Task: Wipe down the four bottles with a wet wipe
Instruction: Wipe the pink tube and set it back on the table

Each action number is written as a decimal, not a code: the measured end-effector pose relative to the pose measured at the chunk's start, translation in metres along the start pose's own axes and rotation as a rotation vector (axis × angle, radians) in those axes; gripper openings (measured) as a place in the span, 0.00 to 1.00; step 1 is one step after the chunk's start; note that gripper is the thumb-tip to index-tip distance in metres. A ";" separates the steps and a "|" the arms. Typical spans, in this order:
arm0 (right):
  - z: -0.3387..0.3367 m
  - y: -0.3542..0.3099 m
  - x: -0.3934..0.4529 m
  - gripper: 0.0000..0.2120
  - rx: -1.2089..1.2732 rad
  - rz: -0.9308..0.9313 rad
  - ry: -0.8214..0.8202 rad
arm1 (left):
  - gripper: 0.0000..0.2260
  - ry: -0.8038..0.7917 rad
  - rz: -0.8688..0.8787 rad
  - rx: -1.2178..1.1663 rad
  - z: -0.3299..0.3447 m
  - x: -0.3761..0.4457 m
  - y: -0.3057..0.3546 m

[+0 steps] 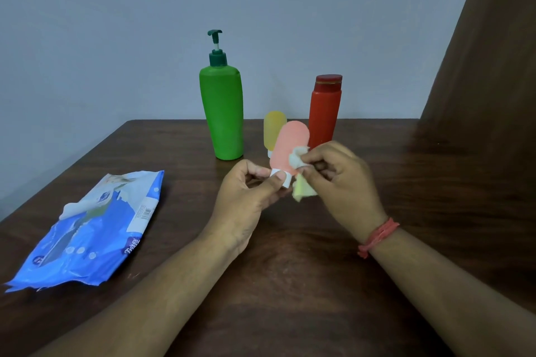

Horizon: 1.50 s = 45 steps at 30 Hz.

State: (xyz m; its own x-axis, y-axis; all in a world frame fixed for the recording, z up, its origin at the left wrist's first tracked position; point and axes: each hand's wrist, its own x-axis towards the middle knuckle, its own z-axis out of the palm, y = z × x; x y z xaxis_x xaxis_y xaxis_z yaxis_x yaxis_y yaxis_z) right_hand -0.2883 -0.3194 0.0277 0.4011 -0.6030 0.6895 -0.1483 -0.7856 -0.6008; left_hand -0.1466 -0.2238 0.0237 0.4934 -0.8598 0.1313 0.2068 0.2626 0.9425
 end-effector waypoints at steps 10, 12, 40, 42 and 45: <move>-0.001 -0.002 0.000 0.05 -0.081 -0.093 0.002 | 0.15 0.003 0.063 0.101 -0.003 0.000 -0.003; 0.001 -0.003 -0.002 0.05 -0.161 -0.184 -0.108 | 0.15 0.011 0.062 0.107 -0.005 0.002 -0.003; -0.001 -0.001 -0.002 0.05 -0.097 -0.158 -0.096 | 0.07 -0.028 -0.034 -0.132 -0.003 0.004 -0.001; 0.001 -0.003 0.000 0.05 -0.128 -0.189 -0.095 | 0.07 -0.027 -0.038 -0.153 -0.003 0.005 0.000; -0.002 -0.002 0.004 0.04 -0.101 -0.122 0.088 | 0.08 -0.049 -0.028 -0.125 -0.001 0.003 0.000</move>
State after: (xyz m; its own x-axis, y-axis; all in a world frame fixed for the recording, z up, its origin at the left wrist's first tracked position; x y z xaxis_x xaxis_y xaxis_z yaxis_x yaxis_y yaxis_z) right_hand -0.2885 -0.3200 0.0325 0.3414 -0.5084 0.7905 -0.1951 -0.8611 -0.4695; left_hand -0.1447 -0.2259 0.0239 0.4447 -0.8872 0.1229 0.3252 0.2878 0.9008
